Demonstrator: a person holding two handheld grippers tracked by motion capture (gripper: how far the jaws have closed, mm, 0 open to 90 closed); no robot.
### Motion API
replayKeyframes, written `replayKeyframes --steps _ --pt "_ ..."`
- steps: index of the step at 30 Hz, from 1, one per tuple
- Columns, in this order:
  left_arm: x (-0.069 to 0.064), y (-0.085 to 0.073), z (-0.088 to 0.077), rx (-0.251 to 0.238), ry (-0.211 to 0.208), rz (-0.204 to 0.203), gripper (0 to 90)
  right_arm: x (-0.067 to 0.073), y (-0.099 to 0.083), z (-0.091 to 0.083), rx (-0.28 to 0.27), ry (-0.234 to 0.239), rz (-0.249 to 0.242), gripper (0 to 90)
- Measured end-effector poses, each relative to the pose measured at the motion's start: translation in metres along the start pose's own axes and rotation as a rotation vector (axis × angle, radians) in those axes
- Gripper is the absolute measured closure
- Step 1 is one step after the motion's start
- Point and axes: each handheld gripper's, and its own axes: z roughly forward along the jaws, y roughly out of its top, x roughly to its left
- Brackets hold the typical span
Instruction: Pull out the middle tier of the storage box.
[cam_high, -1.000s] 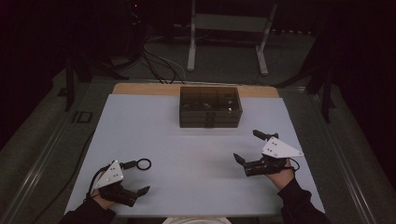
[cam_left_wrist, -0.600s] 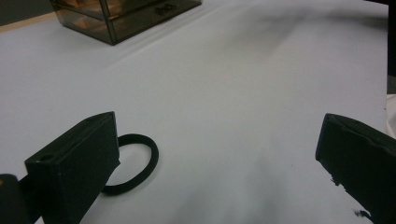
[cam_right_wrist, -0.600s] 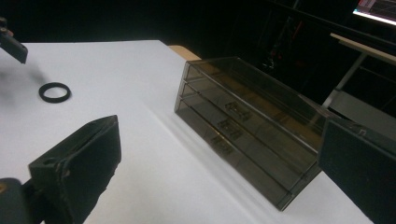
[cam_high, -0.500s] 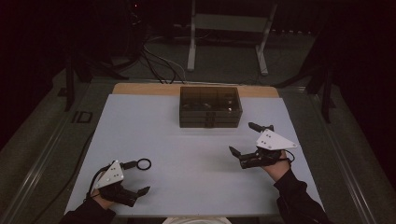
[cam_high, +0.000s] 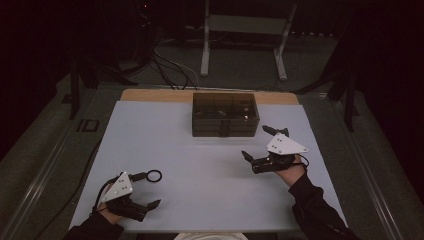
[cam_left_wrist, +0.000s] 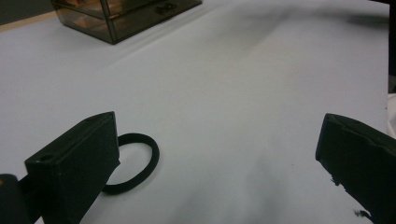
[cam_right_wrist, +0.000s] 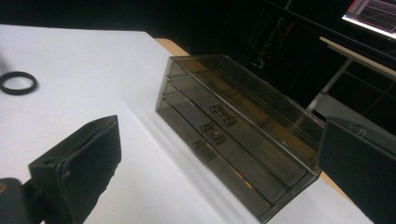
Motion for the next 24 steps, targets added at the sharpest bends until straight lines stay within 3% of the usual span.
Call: replayKeyframes --steps 24 --pt "0.000 0.000 0.000 0.000 -0.008 -0.003 1.0 -0.003 -0.004 0.050 0.110 -0.066 -0.128 3.9"
